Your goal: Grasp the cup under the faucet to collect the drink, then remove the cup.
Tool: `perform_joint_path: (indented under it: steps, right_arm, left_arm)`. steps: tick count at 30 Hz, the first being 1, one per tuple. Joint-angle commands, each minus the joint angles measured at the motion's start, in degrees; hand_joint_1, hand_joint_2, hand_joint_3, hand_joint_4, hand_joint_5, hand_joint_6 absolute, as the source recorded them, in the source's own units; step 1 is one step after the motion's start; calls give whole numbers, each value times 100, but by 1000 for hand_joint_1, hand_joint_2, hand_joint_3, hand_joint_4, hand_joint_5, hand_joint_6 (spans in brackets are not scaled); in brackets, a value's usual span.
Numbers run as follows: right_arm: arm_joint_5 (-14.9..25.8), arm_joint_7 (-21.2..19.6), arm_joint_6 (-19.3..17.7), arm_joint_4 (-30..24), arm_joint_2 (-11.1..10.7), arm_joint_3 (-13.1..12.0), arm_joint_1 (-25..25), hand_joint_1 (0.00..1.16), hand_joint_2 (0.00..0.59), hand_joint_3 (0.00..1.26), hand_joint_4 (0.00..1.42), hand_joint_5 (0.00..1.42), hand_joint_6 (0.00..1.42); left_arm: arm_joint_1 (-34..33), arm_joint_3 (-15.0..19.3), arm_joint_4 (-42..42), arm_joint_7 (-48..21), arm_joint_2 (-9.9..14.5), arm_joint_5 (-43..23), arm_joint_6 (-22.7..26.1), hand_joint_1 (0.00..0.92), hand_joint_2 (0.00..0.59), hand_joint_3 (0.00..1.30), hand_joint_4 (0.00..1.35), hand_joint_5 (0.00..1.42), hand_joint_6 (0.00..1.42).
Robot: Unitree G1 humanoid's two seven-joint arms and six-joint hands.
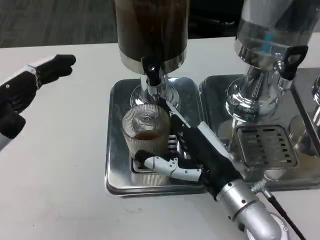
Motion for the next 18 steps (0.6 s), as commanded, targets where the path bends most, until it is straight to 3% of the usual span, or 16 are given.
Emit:
perform_joint_path:
  steps: [1,10,18]
  right_arm:
    - [-161,-182,-69,41,29,25,-18,721,182,0,0,0,0]
    - [-239,-301,-77,79,71,25,-34,723,181,0,0,0,0]
    - [-404,-665,30,128,208,6,-64,715,183,0,0,0,0]
  left_arm:
    - [104,47,13,102,78,71,30,0,79,215,128,134,86]
    - [184,22,25,127,84,96,52,0,80,226,143,138,89]
    - [239,1,20,113,86,100,85,0,92,249,154,152,104]
